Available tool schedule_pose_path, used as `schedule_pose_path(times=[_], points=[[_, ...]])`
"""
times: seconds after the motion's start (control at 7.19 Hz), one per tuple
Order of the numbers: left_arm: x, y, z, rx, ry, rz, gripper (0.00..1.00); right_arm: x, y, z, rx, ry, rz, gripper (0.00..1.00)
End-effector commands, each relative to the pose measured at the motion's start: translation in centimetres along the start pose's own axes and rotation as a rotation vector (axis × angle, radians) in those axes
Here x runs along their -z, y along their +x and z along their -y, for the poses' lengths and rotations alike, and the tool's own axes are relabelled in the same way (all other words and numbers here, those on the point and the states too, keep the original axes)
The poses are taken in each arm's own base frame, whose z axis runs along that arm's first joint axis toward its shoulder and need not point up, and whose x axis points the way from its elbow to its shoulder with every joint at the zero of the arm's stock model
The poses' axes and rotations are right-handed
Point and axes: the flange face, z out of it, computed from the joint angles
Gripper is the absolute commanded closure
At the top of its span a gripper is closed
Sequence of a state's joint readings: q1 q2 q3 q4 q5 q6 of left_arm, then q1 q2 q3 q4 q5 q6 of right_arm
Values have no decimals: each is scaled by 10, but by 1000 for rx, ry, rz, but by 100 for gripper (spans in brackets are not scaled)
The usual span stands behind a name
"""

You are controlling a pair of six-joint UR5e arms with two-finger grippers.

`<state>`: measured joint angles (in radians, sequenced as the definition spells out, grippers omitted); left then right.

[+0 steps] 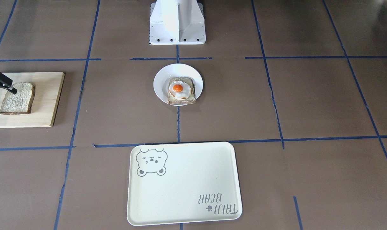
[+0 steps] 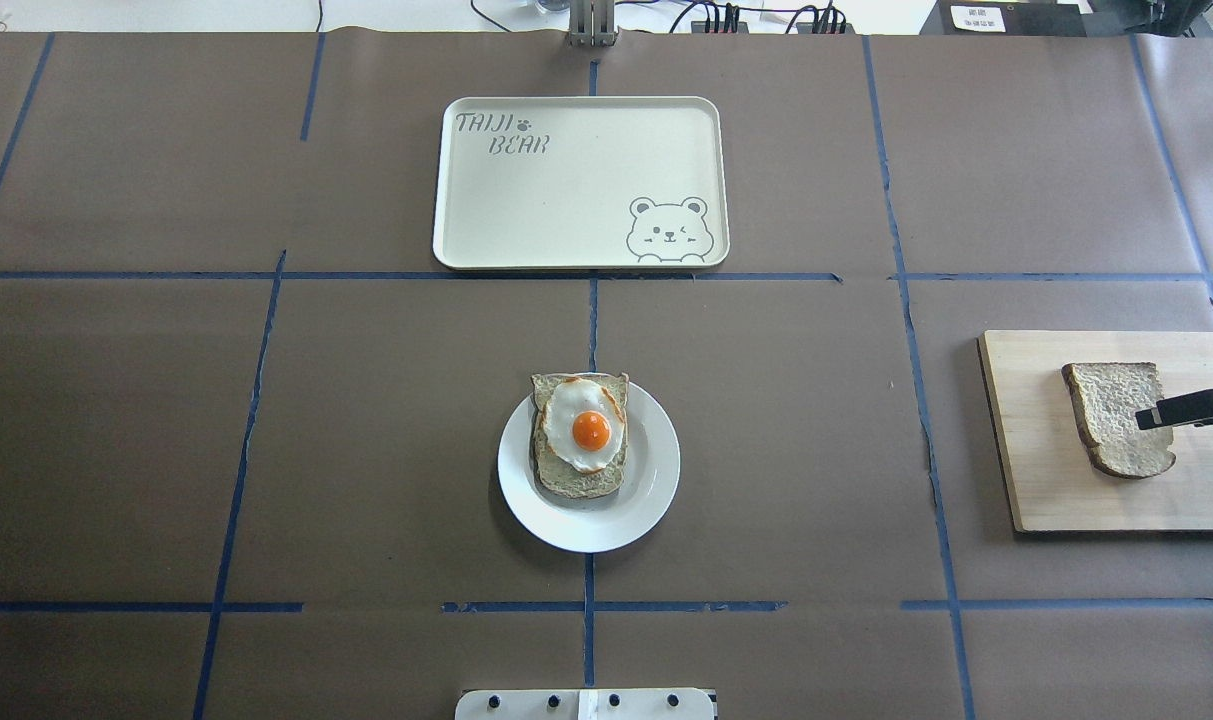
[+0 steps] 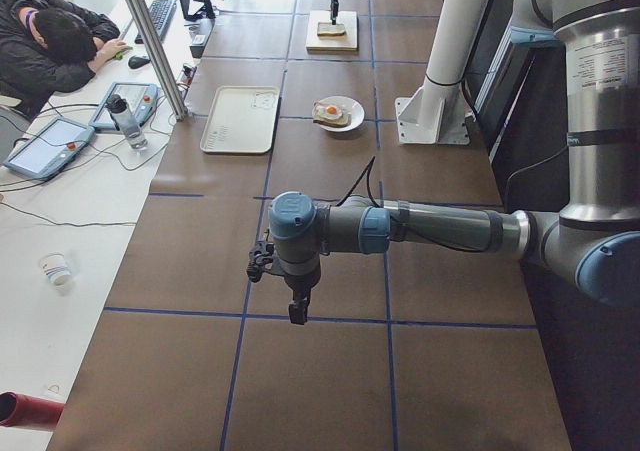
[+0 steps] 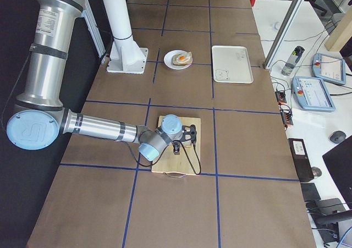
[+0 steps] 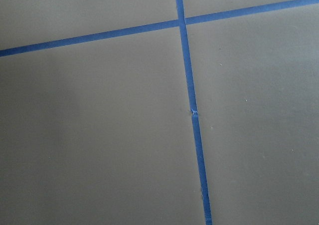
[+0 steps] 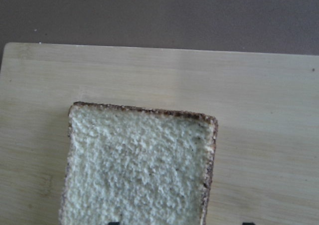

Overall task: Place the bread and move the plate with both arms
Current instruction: 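Reach the right gripper to the bread slice on the bamboo board and grasp it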

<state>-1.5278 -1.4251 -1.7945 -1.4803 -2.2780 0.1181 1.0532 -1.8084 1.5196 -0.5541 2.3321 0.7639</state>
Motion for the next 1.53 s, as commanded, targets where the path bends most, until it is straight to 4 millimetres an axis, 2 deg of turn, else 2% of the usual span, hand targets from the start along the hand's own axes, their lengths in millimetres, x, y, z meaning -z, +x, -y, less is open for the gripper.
schedule_pose_path(times=[0.0, 0.14, 0.28, 0.42, 0.56, 1.11, 1.25, 1.39], points=[[-1, 0, 0, 2, -2, 0, 0, -3, -8, -3, -2, -8, 7, 22], [-1, 0, 0, 2, -2, 0, 0, -3, -10, -3, 2, -9, 9, 27], [-1, 0, 0, 2, -2, 0, 0, -3, -10, -2, 3, -8, 10, 37], [-1, 0, 0, 2, -2, 0, 0, -3, -11, -2, 4, -7, 11, 58], [-1, 0, 0, 2, -2, 0, 0, -3, -11, -2, 7, -7, 11, 74], [0, 1, 1, -2, 0, 0, 0, -5, -10, -4, 16, -7, 3, 85], [0, 1, 1, -2, 0, 0, 0, -4, -11, -3, 20, -6, 4, 96], [0, 1, 1, -2, 0, 0, 0, -2, -14, -2, 26, -2, 8, 100]])
